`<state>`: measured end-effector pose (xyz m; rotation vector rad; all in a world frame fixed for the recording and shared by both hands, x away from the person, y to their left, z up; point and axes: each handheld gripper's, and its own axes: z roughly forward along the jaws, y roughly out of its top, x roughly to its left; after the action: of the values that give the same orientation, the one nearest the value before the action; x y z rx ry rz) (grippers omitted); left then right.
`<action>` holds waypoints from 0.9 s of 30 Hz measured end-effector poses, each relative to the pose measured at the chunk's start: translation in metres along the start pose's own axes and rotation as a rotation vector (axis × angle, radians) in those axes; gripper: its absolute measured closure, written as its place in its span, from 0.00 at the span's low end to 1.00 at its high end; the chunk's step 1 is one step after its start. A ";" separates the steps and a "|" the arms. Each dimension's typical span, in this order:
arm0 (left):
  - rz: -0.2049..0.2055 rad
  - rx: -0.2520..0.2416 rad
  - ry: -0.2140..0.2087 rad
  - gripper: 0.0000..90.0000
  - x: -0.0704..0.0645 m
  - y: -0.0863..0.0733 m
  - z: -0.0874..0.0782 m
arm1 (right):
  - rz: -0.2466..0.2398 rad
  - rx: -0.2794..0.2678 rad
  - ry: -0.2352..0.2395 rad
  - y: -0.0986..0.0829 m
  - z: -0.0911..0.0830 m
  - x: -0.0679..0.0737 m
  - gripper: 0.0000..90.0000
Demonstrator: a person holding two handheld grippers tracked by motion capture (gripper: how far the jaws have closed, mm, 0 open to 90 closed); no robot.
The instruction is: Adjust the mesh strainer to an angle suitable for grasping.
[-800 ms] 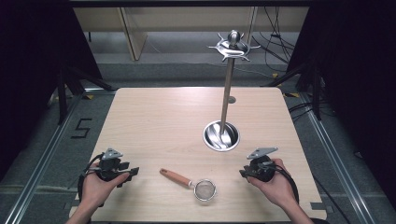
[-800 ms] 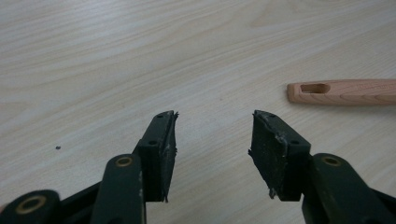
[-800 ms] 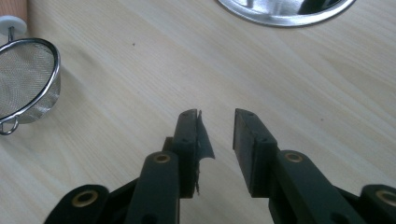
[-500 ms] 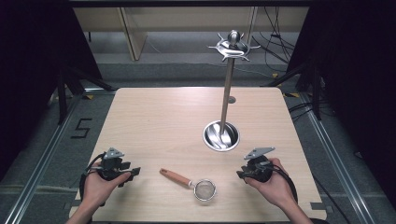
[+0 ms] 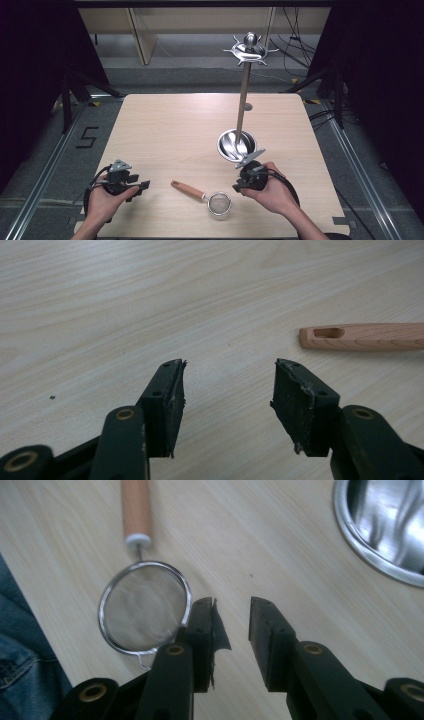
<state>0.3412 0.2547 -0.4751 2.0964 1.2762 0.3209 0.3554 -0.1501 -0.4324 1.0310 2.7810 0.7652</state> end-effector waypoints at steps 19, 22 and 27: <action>-0.008 -0.005 0.004 0.51 0.003 -0.001 -0.002 | -0.144 0.170 0.091 0.059 0.040 0.033 0.80; -0.015 -0.007 0.006 0.51 0.003 -0.002 -0.002 | -0.152 0.207 0.068 0.065 0.049 0.034 0.80; -0.016 -0.006 0.011 0.51 0.002 -0.002 -0.002 | -0.150 0.227 0.094 0.069 0.057 0.039 0.79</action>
<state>0.3399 0.2580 -0.4751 2.0811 1.2957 0.3302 0.3799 -0.0564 -0.4448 0.8219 3.0388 0.5008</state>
